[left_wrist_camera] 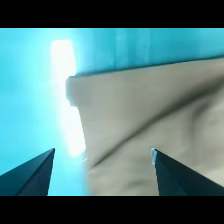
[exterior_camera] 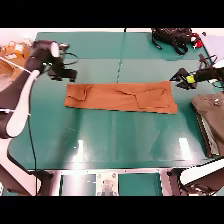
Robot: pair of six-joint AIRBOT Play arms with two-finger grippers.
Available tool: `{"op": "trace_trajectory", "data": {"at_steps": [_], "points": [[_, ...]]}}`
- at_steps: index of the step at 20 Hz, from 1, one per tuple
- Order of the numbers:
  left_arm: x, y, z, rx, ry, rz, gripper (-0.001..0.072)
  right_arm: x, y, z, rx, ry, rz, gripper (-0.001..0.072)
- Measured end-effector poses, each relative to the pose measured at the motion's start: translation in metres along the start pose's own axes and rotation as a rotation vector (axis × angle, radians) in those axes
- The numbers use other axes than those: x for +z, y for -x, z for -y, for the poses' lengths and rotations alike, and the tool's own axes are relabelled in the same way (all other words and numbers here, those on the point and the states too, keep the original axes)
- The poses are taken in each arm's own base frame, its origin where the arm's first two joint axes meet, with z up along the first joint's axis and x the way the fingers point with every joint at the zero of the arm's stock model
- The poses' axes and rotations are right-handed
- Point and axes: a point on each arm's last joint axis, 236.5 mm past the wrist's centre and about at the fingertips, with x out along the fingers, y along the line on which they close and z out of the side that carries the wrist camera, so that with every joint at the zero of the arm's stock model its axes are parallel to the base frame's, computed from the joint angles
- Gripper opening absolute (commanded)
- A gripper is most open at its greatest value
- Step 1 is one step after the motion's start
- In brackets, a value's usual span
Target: Fold the shirts.
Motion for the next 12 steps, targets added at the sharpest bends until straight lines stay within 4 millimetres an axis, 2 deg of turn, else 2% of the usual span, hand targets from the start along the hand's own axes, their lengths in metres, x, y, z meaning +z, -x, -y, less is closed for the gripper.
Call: {"op": "trace_trajectory", "data": {"at_steps": [2, 4, 7, 11, 12], "points": [[-0.013, 0.005, -0.023, -0.015, 0.070, -0.068, 0.0717, -0.010, 0.002, 0.019, -0.002, 0.022, -0.059, 0.0611], [-0.025, 0.009, -0.024, -0.073, 0.116, -0.128, 0.0717, -0.022, -0.003, 0.032, 0.014, 0.048, -0.126, 0.0611], [-0.032, 0.015, -0.012, -0.166, 0.143, -0.166, 0.0717, -0.044, -0.023, 0.037, 0.087, 0.088, -0.234, 0.0611], [-0.029, 0.022, 0.014, -0.275, 0.136, -0.163, 0.0715, -0.061, -0.047, 0.020, 0.261, 0.090, -0.312, 0.0611], [-0.028, 0.022, 0.020, -0.290, 0.129, -0.157, 0.0651, -0.063, -0.052, 0.017, 0.288, 0.088, -0.323, 0.0611]]}}
